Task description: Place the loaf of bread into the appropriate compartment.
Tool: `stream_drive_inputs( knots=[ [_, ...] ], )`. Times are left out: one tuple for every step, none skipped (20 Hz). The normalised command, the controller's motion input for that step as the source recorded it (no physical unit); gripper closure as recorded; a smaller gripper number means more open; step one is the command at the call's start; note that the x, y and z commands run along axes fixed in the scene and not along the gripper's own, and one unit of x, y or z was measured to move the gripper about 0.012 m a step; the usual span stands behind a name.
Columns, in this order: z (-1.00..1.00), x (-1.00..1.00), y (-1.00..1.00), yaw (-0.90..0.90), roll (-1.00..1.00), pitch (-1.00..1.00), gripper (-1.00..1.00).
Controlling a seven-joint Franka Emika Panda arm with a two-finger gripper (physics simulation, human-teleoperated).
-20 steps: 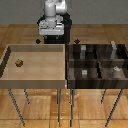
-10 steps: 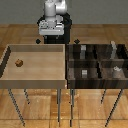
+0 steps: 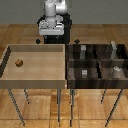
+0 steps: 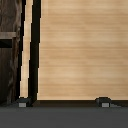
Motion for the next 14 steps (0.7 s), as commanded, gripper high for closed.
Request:
stream_drive_inputs(
  knots=[
    [0.0,0.0,0.0,0.0,0.0,0.0,-1.0],
    [0.0,0.0,0.0,0.0,0.0,0.0,-1.0],
    [0.0,0.0,0.0,0.0,0.0,0.0,-1.0],
    [0.0,0.0,0.0,0.0,0.0,0.0,-1.0],
    [0.0,0.0,0.0,0.0,0.0,0.0,-1.0],
    [0.0,0.0,0.0,0.0,0.0,0.0,-1.0],
    [0.0,0.0,0.0,0.0,0.0,0.0,-1.0],
    [0.0,0.0,0.0,0.0,0.0,0.0,-1.0],
    [0.0,0.0,0.0,0.0,0.0,0.0,-1.0],
    [0.0,0.0,0.0,0.0,0.0,0.0,-1.0],
    [0.0,0.0,0.0,0.0,0.0,0.0,-1.0],
    [0.0,0.0,0.0,0.0,0.0,0.0,-1.0],
    [0.0,0.0,0.0,0.0,0.0,0.0,-1.0],
    [0.0,0.0,0.0,0.0,0.0,0.0,-1.0]
  ],
)
